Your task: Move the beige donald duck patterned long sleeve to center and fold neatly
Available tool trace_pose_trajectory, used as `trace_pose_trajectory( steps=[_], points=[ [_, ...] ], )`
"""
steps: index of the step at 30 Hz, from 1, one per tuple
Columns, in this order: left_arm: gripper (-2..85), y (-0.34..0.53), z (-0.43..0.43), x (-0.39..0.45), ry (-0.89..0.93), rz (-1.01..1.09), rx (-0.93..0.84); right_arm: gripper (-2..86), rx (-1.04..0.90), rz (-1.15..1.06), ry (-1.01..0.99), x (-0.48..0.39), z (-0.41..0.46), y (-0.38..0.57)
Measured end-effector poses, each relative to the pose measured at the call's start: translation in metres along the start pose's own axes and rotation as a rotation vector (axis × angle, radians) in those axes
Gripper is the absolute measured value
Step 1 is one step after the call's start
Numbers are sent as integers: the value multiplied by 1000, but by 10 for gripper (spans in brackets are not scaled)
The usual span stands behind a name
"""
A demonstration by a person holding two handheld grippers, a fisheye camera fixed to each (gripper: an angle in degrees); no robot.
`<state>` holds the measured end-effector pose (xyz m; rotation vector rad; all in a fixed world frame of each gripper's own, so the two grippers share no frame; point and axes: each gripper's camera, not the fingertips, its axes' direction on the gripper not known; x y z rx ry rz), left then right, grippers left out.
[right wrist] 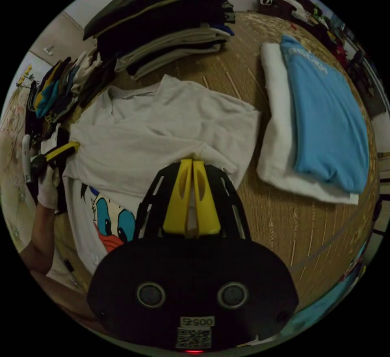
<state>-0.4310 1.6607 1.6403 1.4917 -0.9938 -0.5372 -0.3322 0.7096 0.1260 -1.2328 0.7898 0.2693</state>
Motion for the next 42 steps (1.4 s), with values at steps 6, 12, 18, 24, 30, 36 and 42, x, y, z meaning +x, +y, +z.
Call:
trace_pose_trajectory(
  steps=[6, 12, 18, 24, 30, 36, 42],
  points=[
    [-3, 21, 4, 9, 56, -11, -6, -16, -68, -88, 15, -22, 35, -9],
    [-2, 114, -41, 32, 129, 68, 231, -12, 28, -189, -175, -35, 46, 19],
    [-1, 212, -43, 92, 264, 253, 122, -10, -174, -651, -228, -107, 66, 96],
    [1, 294, -19, 141, 250, 239, -131, 3, -463, -1155, -111, -165, 112, 217],
    [11, 341, 1, 189, 252, 294, -270, 37, -474, -1357, -32, -186, 151, 279],
    [51, 369, 37, 237, 259, 435, -360, 37, -468, -1356, 79, -198, 200, 304],
    [16, 375, 63, 255, 225, 554, -451, -11, -456, -1285, 83, -207, 219, 304]
  ],
)
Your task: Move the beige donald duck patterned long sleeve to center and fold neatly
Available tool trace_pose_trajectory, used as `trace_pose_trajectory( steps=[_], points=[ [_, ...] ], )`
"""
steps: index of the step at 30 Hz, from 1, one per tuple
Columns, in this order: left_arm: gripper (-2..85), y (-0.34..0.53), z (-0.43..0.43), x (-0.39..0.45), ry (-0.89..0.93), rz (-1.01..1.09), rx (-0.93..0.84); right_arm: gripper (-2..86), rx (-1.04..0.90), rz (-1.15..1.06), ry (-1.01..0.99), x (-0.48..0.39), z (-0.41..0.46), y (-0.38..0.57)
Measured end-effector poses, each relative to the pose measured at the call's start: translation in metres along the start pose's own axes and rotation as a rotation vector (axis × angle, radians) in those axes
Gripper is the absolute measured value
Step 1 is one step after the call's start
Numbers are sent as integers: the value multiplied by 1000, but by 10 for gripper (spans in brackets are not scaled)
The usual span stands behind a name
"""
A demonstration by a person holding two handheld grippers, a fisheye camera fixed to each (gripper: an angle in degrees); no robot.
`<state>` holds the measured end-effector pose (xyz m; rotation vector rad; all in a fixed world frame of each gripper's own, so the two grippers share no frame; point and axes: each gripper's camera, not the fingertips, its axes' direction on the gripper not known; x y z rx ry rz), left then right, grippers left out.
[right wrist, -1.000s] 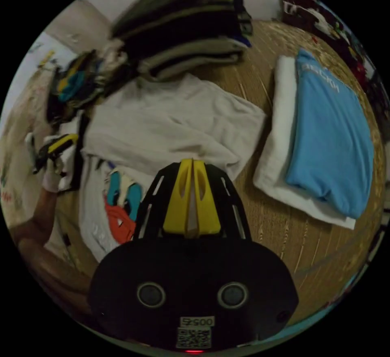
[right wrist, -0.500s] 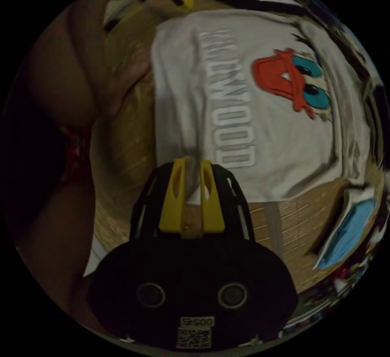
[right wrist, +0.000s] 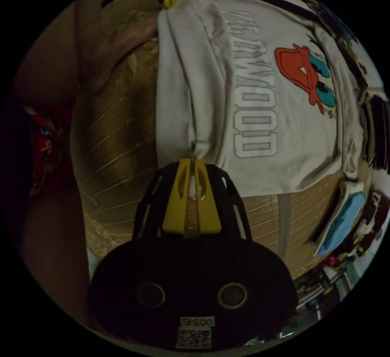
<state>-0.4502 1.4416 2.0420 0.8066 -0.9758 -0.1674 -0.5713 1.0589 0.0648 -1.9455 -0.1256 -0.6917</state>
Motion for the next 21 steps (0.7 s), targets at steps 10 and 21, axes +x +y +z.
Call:
trace_pose_trajectory(
  steps=[10, 21],
  points=[
    [8, 37, 20, -18, 35, -125, -75, -14, -21, -119, -139, -23, 29, -10],
    [18, 86, 18, -51, 64, -427, 24, 79, -12, -109, -125, -7, 9, 4]
  ],
)
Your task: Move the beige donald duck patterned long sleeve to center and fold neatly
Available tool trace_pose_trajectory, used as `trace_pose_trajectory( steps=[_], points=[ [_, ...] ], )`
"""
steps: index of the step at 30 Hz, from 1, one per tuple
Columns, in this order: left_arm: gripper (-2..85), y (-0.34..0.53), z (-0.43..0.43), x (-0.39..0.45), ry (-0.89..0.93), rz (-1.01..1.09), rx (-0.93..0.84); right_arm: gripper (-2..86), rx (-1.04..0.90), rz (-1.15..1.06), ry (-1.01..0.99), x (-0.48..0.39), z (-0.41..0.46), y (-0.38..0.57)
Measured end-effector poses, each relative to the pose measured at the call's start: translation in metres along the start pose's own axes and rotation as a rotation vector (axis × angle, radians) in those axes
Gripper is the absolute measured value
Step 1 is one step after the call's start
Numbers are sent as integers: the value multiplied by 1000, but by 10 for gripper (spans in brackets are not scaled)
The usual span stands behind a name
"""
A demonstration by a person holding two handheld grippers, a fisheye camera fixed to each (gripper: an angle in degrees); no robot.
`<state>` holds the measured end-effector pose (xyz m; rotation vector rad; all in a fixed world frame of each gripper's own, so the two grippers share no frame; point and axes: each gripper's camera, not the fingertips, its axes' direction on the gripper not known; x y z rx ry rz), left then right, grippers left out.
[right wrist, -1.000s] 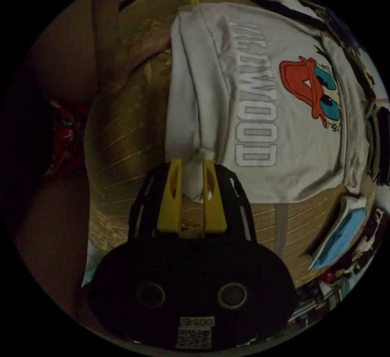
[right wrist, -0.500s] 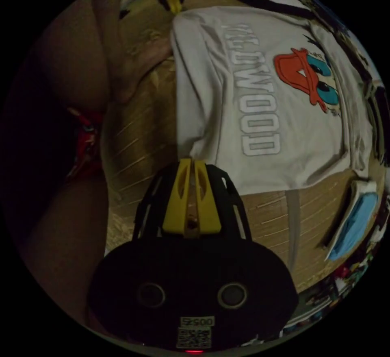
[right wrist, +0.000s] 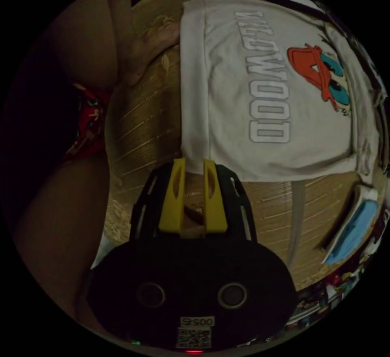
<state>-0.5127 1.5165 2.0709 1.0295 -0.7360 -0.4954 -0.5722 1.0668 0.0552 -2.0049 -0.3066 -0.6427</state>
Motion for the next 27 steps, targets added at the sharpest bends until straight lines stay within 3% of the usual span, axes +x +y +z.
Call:
trace_pose_trajectory(
  steps=[5, 8, 12, 17, 22, 27],
  points=[
    [67, -3, 4, -33, 82, -111, 124, 113, -52, -123, 125, -18, 7, -1],
    [95, -18, 18, -43, 108, -85, 90, 103, -100, -190, 212, -28, 16, 3],
    [86, -22, 21, -63, 115, -95, 99, 87, -78, -245, 403, -42, 13, 18],
    [51, -28, 21, -109, 332, -120, 75, 9, -52, -151, 459, -30, -9, 30],
    [41, -30, -4, -141, 266, -74, 16, -6, -81, -61, 98, 10, -61, 48],
    [37, -13, -38, -171, 365, -97, 50, -7, -86, -94, -91, 19, -118, 71]
  ],
)
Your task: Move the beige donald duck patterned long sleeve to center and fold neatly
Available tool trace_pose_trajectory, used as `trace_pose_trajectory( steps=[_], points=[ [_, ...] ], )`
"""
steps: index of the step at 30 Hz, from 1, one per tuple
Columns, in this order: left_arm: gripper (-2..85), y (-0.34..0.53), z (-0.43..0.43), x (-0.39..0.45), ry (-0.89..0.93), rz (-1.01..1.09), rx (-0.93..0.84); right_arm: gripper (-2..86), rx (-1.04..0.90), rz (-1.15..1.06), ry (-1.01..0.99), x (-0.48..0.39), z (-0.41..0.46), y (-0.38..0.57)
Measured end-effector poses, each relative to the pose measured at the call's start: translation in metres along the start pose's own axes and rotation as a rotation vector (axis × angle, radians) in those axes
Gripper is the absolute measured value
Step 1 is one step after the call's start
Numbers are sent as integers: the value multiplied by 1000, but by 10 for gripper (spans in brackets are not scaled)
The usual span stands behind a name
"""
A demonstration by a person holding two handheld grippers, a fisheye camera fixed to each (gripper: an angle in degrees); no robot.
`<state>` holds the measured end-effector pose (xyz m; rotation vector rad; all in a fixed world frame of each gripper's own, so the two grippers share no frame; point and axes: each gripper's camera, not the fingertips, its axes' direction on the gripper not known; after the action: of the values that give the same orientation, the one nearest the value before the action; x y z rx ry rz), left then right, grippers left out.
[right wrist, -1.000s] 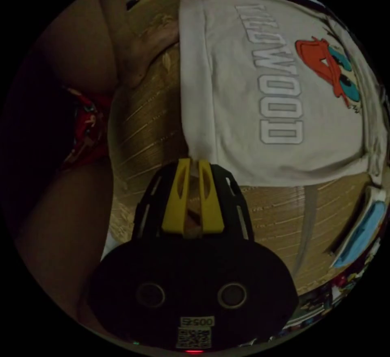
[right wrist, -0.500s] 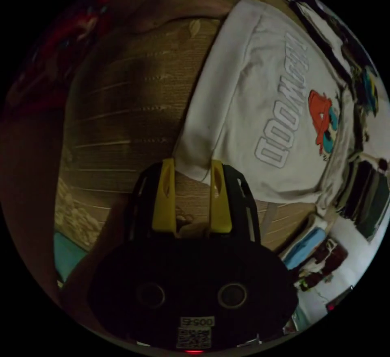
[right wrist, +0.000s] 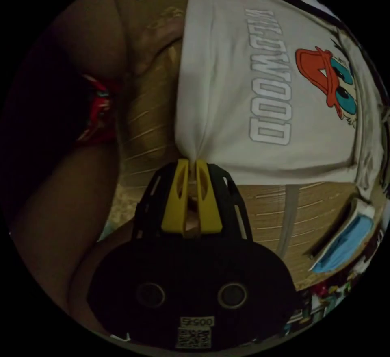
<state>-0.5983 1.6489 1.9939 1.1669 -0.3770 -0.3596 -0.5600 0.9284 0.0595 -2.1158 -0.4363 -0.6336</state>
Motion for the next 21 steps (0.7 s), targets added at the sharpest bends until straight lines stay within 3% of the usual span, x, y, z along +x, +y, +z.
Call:
trace_pose_trajectory(
  steps=[2, 7, 12, 17, 21],
  points=[
    [36, 6, -10, -2, 45, 2, -49, -8, -9, -40, -68, -5, -17, 9],
    [35, 17, -20, -6, 215, 22, -220, -8, 8, -61, -470, -9, -65, 40],
    [39, -8, -90, -23, 305, 58, -84, -9, 126, 81, -612, 28, -120, 81],
    [41, -105, -201, -33, 117, 170, 107, -9, 367, 313, -471, 90, -203, 137],
    [41, -185, -250, -57, 26, 73, 193, -9, 554, 568, -315, 143, -256, 183]
  ],
)
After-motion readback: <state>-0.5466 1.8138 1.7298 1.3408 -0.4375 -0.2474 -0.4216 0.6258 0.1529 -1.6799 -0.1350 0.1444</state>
